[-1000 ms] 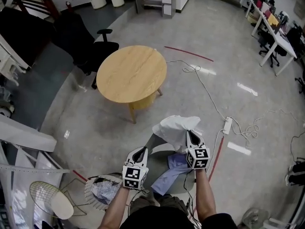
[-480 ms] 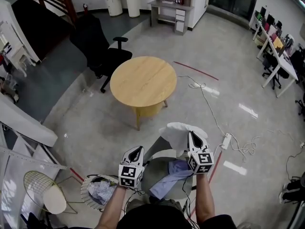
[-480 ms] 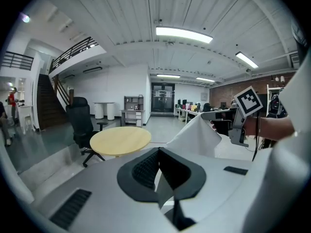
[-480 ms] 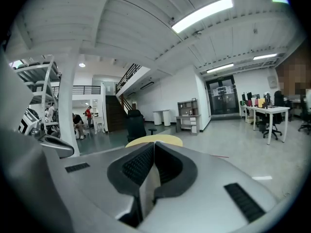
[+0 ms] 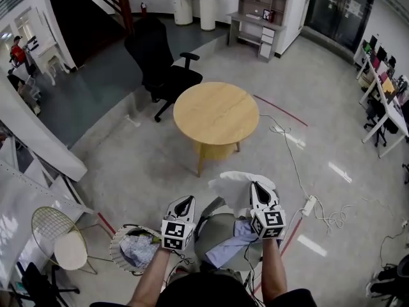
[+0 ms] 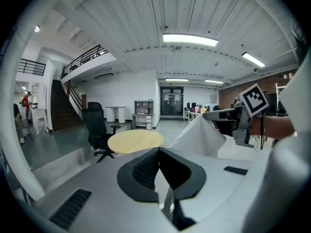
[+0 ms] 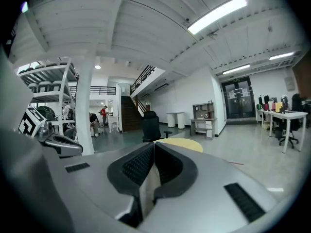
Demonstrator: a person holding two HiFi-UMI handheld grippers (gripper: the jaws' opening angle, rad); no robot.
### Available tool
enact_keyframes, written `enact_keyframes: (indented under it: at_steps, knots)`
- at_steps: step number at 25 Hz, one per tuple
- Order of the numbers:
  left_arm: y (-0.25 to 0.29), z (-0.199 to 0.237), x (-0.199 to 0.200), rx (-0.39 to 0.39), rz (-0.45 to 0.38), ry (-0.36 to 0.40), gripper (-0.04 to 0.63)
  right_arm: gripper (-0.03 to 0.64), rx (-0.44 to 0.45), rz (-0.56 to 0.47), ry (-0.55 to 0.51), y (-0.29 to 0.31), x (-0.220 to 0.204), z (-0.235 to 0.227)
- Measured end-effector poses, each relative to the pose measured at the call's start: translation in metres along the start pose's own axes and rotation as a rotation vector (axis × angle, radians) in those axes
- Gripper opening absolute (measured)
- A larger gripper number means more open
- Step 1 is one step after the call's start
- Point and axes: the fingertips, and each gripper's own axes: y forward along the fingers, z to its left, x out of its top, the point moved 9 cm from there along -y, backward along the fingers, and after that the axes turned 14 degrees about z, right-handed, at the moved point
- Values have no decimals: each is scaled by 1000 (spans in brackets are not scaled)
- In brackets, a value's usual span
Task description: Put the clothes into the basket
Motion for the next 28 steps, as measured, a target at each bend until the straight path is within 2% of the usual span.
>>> enact_keyframes:
  at_steps: [10, 28]
  knots:
    - [-85, 46, -45, 144, -1, -88, 8, 32, 184, 10, -54, 16, 3, 105]
    - [-237, 108, -143, 393, -6, -255, 8, 32, 508, 61, -177, 20, -23, 302]
